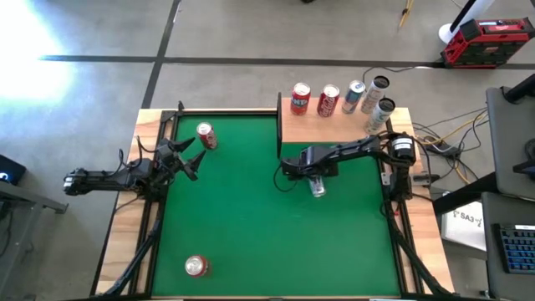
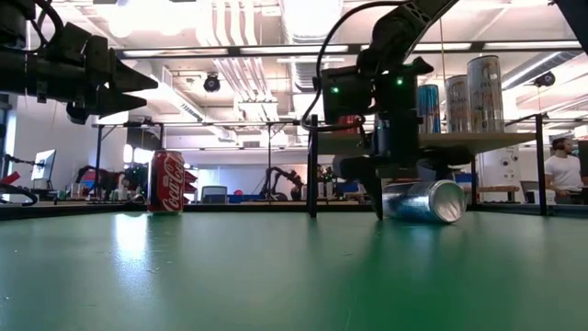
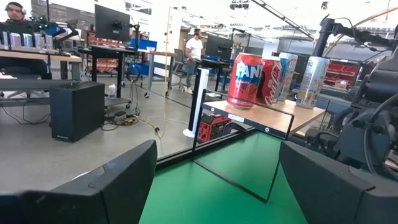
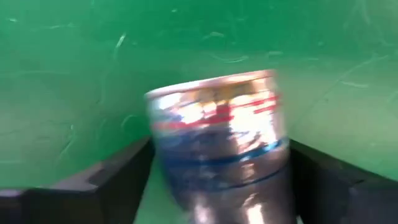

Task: Place canned beverage on shelf
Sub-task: Put the blue soda can on the shelf aligned with the other blue soda can

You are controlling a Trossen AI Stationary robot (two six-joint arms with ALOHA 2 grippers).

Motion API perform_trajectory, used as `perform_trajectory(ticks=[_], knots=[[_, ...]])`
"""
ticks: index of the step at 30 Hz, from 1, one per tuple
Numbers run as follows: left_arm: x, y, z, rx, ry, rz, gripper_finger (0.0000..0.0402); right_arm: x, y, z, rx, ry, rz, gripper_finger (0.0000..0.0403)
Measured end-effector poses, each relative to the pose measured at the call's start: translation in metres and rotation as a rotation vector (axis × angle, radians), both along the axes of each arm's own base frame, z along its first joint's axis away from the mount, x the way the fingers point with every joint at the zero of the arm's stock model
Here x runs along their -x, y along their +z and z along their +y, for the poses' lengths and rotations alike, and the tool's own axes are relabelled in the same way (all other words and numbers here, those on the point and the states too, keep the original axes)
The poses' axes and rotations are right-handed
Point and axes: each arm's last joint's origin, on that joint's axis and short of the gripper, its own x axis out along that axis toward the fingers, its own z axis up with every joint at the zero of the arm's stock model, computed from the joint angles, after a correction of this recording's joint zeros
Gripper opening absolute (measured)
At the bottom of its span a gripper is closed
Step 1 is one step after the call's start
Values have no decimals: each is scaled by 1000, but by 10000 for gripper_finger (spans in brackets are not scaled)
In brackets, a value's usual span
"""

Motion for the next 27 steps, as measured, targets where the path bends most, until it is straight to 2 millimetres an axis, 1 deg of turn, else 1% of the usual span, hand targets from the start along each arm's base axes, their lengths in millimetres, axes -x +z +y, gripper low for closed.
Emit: perform_trajectory(ticks=[3, 4, 8, 12, 16, 19, 23, 27], knots=[[0, 0, 0, 0, 0, 0, 324, -1, 0, 0, -1, 10, -11, 231], [0, 0, 0, 0, 0, 0, 324, -2, 0, 1, 0, 16, -14, 218], [0, 0, 0, 0, 0, 0, 324, -4, 0, 9, 27, 37, -24, 218], [0, 0, 0, 0, 0, 0, 324, -7, 8, 27, 129, 40, -55, 218], [0, 0, 0, 0, 0, 0, 324, -7, 27, 52, 319, 12, -148, 218], [0, 0, 0, 0, 0, 0, 324, -4, 33, 75, 496, 32, -207, 218], [0, 0, 0, 0, 0, 0, 324, 0, 33, 102, 706, 77, -281, 218], [0, 0, 0, 0, 0, 0, 324, 0, 23, 119, 891, 154, -298, 218]])
